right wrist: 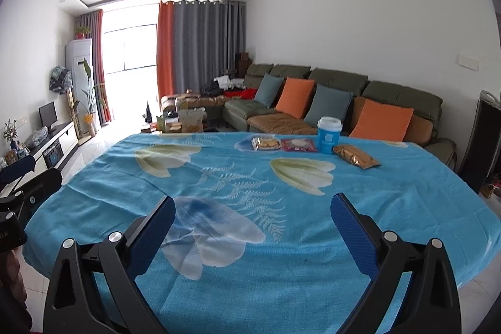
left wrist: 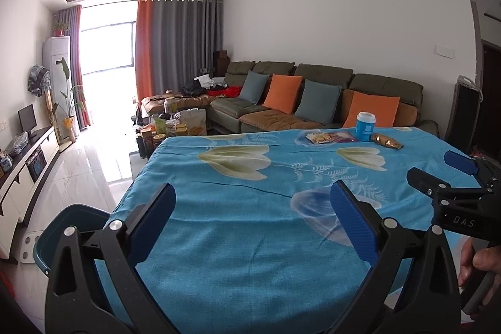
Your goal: Collect trash
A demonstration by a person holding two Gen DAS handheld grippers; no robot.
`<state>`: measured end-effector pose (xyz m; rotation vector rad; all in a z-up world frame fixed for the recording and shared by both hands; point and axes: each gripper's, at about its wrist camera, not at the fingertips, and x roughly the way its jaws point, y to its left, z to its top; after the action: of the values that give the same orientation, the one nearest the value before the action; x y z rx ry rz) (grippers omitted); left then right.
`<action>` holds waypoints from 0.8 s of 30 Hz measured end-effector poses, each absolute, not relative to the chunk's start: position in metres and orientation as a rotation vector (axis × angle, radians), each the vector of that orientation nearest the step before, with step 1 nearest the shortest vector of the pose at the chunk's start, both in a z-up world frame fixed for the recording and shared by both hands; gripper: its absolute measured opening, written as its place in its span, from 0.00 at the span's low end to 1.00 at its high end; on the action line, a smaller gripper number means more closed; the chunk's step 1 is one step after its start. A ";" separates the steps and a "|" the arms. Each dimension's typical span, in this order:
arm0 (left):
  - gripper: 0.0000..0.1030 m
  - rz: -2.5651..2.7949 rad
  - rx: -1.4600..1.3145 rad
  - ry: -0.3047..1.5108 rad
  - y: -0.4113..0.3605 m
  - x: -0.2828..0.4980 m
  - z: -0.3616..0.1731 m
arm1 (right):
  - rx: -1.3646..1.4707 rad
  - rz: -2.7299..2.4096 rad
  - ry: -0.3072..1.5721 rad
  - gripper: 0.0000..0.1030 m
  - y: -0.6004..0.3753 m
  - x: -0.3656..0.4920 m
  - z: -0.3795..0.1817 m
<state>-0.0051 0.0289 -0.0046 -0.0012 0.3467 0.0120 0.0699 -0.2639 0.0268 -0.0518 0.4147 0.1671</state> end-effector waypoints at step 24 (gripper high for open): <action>0.95 0.029 -0.037 0.108 0.033 -0.056 0.015 | -0.052 0.202 0.138 0.93 -0.252 0.009 0.040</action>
<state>-0.0563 0.0325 0.0152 -0.0369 0.1079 0.0295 0.0092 -0.2520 0.0395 -0.0515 0.1383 0.2018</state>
